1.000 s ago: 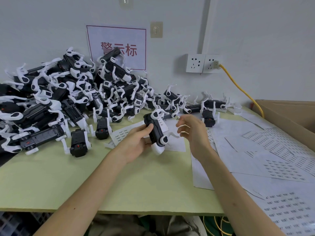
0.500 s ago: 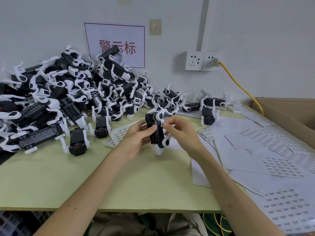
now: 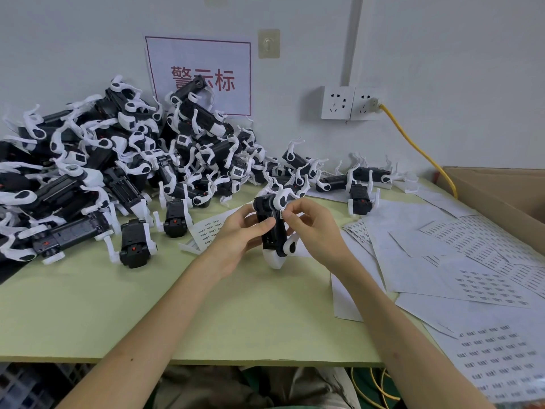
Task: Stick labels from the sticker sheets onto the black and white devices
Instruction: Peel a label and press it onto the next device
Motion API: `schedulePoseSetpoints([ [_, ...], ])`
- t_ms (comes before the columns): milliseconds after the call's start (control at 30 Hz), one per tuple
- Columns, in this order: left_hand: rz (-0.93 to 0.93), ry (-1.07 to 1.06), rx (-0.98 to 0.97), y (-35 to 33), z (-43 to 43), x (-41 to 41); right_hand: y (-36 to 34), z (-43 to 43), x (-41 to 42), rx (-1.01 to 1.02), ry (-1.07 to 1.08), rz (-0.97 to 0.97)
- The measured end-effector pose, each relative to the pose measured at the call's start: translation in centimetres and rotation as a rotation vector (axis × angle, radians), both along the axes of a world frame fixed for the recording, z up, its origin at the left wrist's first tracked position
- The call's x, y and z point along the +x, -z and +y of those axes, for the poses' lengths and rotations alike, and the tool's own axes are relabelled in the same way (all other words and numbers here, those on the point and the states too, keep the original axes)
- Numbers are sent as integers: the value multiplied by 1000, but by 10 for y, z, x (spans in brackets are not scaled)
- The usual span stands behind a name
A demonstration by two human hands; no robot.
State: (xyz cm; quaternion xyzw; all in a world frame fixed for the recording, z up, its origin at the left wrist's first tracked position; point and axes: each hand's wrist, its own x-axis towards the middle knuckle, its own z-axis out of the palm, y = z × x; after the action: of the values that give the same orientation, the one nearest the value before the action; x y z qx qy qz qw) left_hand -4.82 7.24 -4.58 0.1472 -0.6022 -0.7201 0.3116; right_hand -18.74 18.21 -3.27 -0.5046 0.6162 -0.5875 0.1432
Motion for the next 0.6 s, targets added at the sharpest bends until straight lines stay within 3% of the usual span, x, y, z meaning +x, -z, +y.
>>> schedulePoseSetpoints([
  [600,-20,-36,-56,1,0,1,0,1,2,-5,40,39],
])
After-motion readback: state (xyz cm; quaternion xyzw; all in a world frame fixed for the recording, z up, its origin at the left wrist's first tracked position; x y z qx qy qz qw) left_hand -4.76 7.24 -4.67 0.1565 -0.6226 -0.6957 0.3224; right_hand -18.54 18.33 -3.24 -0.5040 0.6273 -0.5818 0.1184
